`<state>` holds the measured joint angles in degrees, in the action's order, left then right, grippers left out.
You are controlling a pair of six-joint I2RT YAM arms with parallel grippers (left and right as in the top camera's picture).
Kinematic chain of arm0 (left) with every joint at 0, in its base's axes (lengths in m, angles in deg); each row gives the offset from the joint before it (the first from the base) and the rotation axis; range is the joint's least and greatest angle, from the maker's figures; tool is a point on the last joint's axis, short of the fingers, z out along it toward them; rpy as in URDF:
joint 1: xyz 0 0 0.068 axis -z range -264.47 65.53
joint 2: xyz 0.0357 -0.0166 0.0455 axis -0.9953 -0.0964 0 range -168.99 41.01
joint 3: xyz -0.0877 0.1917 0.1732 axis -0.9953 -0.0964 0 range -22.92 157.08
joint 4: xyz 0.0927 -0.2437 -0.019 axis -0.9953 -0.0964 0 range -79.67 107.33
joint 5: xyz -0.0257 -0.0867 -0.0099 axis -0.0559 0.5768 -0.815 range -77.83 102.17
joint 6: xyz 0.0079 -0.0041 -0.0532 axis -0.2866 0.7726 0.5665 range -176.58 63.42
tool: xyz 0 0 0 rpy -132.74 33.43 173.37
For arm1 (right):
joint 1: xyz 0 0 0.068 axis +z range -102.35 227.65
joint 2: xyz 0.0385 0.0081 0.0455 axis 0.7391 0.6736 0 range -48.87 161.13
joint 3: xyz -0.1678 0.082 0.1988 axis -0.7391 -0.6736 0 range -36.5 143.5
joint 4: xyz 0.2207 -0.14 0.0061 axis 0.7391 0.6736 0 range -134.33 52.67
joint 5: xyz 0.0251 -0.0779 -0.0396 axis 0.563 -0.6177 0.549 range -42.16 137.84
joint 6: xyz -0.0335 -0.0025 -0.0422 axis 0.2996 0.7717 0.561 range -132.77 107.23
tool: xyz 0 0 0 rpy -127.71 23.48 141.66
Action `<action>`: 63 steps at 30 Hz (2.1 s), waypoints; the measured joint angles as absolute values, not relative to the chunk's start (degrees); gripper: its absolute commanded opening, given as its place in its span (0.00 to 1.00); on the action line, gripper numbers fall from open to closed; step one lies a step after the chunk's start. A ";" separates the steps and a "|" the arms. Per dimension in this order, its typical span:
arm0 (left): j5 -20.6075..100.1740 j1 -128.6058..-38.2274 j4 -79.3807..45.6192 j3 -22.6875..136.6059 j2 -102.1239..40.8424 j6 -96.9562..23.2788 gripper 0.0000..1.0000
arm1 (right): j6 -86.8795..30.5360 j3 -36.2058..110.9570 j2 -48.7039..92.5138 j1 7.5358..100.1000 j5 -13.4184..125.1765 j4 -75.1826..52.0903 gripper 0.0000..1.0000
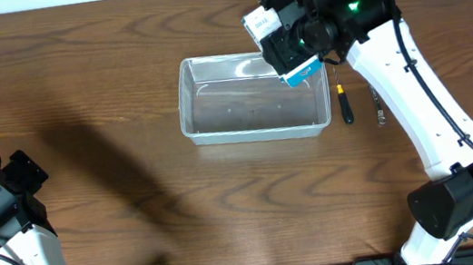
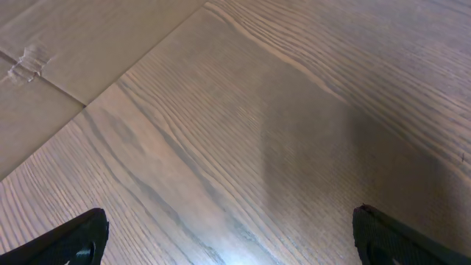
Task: Pack container
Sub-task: 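Carry the box over the container's right end, then lower the box into the container and open the right gripper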
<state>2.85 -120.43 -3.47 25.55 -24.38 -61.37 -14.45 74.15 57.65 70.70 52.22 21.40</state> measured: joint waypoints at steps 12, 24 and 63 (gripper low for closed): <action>2.87 -120.43 -3.47 25.55 -24.38 -61.37 0.98 | -29.99 54.43 59.86 72.52 50.78 13.43 0.22; 2.89 -120.43 -3.49 25.55 -24.38 -61.37 0.98 | -40.37 49.21 60.10 72.74 46.62 8.00 0.25; 2.87 -120.43 -3.49 25.55 -24.38 -61.37 0.98 | -46.66 49.43 53.24 72.74 41.68 10.56 0.61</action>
